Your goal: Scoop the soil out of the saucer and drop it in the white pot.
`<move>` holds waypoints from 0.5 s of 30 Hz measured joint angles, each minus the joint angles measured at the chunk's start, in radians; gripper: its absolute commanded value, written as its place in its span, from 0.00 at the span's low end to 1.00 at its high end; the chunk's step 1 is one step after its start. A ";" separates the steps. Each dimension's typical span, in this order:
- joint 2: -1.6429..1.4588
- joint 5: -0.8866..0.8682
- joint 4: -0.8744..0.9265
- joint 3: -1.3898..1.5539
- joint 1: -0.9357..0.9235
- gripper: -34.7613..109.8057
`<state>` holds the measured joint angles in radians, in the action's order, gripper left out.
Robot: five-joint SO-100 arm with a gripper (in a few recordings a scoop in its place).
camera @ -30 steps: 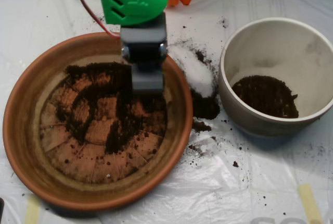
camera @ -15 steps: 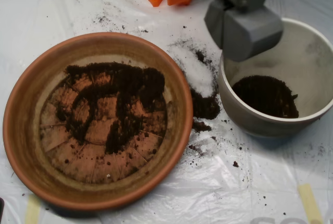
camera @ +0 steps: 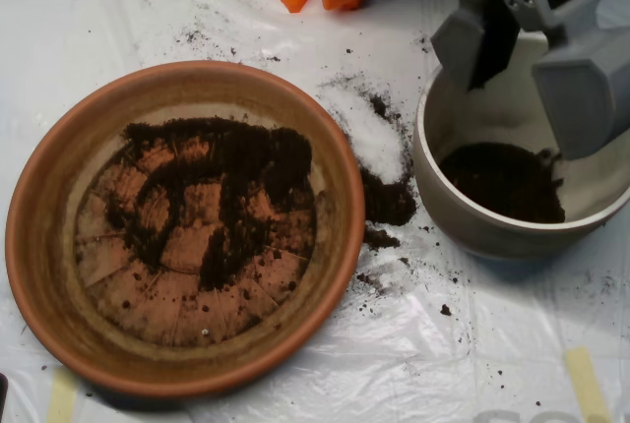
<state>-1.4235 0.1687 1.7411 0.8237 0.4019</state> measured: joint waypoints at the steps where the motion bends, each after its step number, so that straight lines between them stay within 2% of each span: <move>1: 0.000 0.000 0.000 0.000 0.000 0.47; 9: -0.044 -0.018 0.011 0.002 -0.061 0.49; 15: -0.216 -0.017 -0.069 0.181 -0.252 0.51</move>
<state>-1.6398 0.1519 1.6720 1.0048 0.1503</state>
